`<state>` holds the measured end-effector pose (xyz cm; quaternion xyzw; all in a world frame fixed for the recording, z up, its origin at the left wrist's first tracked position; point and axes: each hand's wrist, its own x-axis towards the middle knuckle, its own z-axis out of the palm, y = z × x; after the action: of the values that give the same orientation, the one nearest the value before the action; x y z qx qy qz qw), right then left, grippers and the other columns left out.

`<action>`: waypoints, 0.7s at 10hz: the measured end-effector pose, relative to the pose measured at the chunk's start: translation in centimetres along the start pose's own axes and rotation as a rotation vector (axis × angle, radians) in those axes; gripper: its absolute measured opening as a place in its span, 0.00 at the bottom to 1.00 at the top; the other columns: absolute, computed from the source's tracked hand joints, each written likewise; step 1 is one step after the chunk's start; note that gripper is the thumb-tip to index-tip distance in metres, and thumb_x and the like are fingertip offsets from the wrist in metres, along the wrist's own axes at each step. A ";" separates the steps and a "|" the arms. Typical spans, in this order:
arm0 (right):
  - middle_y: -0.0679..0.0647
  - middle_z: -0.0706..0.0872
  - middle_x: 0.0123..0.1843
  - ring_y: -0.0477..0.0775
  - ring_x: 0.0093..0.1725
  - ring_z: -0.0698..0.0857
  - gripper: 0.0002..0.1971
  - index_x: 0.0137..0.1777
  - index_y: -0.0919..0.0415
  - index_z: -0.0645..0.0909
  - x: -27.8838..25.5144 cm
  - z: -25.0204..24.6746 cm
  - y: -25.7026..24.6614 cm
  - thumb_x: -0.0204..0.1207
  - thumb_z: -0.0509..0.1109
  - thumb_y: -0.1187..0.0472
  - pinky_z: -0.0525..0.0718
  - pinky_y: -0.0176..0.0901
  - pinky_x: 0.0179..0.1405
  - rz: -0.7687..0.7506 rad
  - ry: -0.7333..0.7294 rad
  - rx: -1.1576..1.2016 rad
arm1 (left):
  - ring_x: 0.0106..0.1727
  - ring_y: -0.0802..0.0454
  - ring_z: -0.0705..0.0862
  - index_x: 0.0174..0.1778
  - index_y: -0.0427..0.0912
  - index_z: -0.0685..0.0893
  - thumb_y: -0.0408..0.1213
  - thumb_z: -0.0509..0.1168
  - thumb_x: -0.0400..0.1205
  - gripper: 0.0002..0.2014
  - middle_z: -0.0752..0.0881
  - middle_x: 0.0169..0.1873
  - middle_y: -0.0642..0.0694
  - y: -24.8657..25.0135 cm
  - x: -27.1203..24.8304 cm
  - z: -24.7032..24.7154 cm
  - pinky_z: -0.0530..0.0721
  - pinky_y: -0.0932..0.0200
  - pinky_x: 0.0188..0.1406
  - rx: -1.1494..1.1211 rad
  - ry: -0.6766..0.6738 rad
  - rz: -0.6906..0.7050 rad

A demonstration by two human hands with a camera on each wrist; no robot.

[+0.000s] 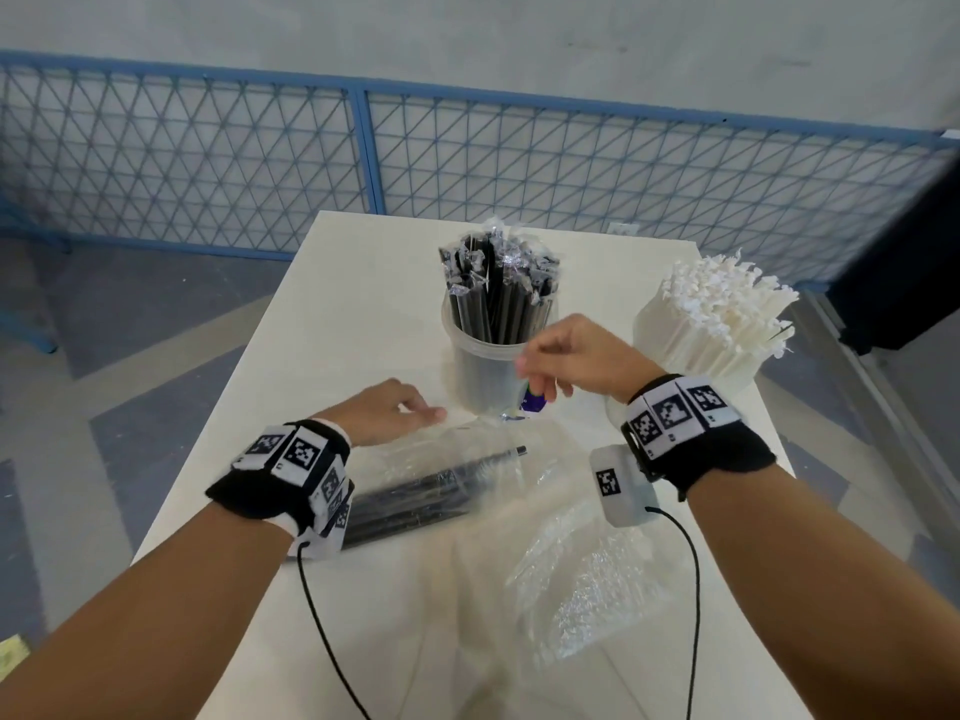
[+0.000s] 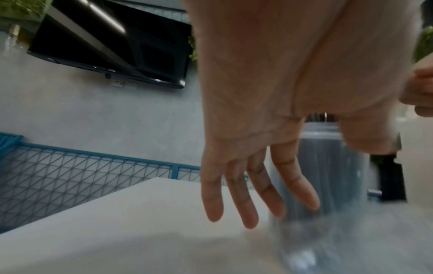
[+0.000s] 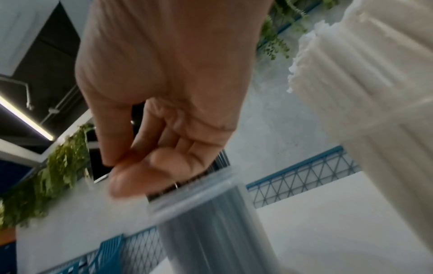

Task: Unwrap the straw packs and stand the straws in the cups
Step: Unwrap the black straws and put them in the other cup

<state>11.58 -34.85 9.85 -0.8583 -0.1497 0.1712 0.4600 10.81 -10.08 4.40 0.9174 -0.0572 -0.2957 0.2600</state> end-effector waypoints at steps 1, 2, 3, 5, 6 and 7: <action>0.53 0.86 0.34 0.46 0.32 0.85 0.09 0.48 0.70 0.85 0.1 1.8 2.0 0.79 0.65 0.66 0.81 0.31 0.31 0.177 -0.240 -0.212 | 0.75 0.48 0.67 0.75 0.47 0.67 0.65 0.63 0.72 0.38 0.67 0.74 0.47 0.1 -0.7 1.8 0.66 0.50 0.75 0.144 -0.190 -0.056; 0.57 0.88 0.44 0.49 0.44 0.83 0.10 0.50 0.64 0.88 -0.5 3.9 3.6 0.77 0.64 0.70 0.80 0.38 0.50 0.228 -0.348 -0.423 | 0.65 0.49 0.74 0.69 0.42 0.76 0.50 0.66 0.78 0.25 0.75 0.68 0.43 0.7 -0.8 3.3 0.70 0.59 0.63 0.200 -0.106 0.041; 0.58 0.87 0.47 0.55 0.49 0.84 0.14 0.43 0.64 0.89 -1.0 5.5 4.3 0.76 0.62 0.75 0.80 0.42 0.55 0.158 -0.274 -0.362 | 0.51 0.51 0.76 0.53 0.41 0.86 0.40 0.65 0.80 0.10 0.82 0.52 0.43 1.1 -0.9 3.9 0.72 0.61 0.54 0.115 0.061 0.180; 0.67 0.86 0.58 0.64 0.59 0.84 0.11 0.56 0.69 0.85 -1.5 5.3 1.3 0.79 0.63 0.69 0.76 0.39 0.55 0.105 -0.171 -0.280 | 0.48 0.54 0.77 0.52 0.39 0.88 0.39 0.66 0.79 0.10 0.77 0.42 0.54 3.0 -1.2 3.1 0.70 0.75 0.41 -0.123 0.234 0.354; 0.67 0.84 0.63 0.63 0.64 0.81 0.14 0.63 0.69 0.81 -2.0 4.9 0.4 0.81 0.61 0.68 0.72 0.35 0.54 0.088 -0.149 -0.387 | 0.50 0.54 0.78 0.56 0.39 0.87 0.41 0.64 0.81 0.13 0.79 0.46 0.51 3.6 -1.4 3.0 0.70 0.76 0.43 -0.184 0.240 0.379; 0.66 0.81 0.66 0.64 0.66 0.79 0.16 0.68 0.67 0.76 -2.4 4.9 0.4 0.82 0.60 0.66 0.74 0.42 0.61 0.127 -0.188 -0.471 | 0.51 0.52 0.78 0.61 0.39 0.84 0.42 0.61 0.82 0.16 0.79 0.49 0.48 4.3 -1.8 3.0 0.72 0.72 0.44 -0.232 0.250 0.394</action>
<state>7.35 -32.42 7.37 -0.9298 -0.1733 0.2391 0.2200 7.84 -14.64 5.39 0.8821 -0.1680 -0.1282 0.4210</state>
